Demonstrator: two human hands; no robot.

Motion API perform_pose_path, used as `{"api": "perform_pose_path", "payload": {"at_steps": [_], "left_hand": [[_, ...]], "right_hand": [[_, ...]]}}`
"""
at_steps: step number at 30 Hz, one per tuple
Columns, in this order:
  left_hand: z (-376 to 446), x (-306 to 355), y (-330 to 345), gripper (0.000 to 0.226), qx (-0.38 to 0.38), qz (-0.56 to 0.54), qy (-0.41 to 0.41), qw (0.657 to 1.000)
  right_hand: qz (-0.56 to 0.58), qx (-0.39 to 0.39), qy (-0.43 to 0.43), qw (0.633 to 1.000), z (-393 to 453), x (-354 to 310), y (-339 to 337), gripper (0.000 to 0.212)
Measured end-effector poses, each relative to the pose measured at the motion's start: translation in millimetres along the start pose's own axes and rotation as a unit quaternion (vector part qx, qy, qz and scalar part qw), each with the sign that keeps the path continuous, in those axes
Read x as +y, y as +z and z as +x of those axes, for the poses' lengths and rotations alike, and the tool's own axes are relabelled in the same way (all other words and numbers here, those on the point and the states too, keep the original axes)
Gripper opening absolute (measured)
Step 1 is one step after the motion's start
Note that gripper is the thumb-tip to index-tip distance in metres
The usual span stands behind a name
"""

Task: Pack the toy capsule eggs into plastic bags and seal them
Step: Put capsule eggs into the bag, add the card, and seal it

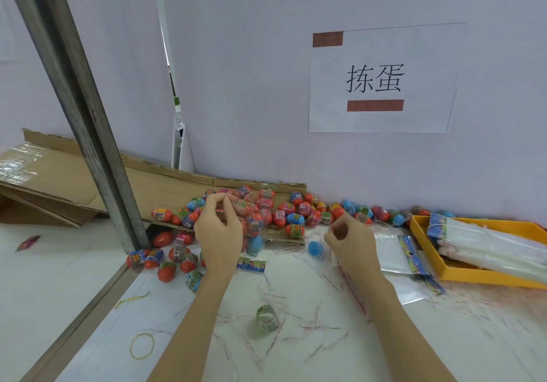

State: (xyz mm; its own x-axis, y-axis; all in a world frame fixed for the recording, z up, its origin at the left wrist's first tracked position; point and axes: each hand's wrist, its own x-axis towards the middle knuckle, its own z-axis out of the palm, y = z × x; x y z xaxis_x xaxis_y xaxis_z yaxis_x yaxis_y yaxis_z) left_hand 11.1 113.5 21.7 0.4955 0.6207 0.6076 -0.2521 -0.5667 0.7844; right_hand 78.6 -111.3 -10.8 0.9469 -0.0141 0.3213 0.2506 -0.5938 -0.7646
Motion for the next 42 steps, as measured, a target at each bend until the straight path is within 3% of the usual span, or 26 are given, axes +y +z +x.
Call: {"api": "perform_pose_path", "payload": {"at_steps": [3,7,11,15,17,19,22,25,31,35,42], "left_hand": [[0,1,1,0.016,-0.006,-0.013,-0.016,1.0],[-2,0,3,0.015,-0.049,-0.014,-0.013,0.999],[-5,0,7,0.018,-0.073,-0.033,-0.005,0.997],[-7,-3,13,0.015,-0.135,-0.091,-0.058,0.985],[-8,-3,15,0.014,-0.155,-0.122,-0.093,0.976],[-9,-2,15,0.015,-0.171,-0.15,-0.113,0.967],[-11,0,17,0.016,-0.202,-0.179,-0.122,0.955],[-13,0,16,0.016,-0.235,-0.184,-0.114,0.948],[-10,-3,14,0.016,-0.3,-0.193,-0.144,0.923],[-9,-8,11,0.014,-0.29,-0.17,-0.148,0.93],[-3,-16,9,0.013,-0.28,-0.237,-0.233,0.9]], "right_hand": [[-0.047,-0.049,-0.004,0.998,0,-2,-1,0.006],[-0.091,-0.025,0.018,0.995,5,-4,-7,0.01],[-0.104,0.058,0.036,0.992,6,2,-10,0.031],[-0.009,0.153,-0.06,0.986,4,-5,-14,0.03],[0.11,0.107,-0.086,0.984,2,-14,-13,0.03],[0.234,-0.006,-0.07,0.97,-3,-25,-8,0.023],[0.286,-0.099,-0.054,0.952,-8,-34,6,0.018],[0.284,-0.068,-0.066,0.954,-10,-30,14,0.006],[0.301,-0.051,-0.032,0.952,-5,-20,12,0.007],[0.297,-0.054,-0.02,0.953,-2,-18,8,0.008],[0.297,-0.079,-0.005,0.951,1,-15,0,0.007]]}}
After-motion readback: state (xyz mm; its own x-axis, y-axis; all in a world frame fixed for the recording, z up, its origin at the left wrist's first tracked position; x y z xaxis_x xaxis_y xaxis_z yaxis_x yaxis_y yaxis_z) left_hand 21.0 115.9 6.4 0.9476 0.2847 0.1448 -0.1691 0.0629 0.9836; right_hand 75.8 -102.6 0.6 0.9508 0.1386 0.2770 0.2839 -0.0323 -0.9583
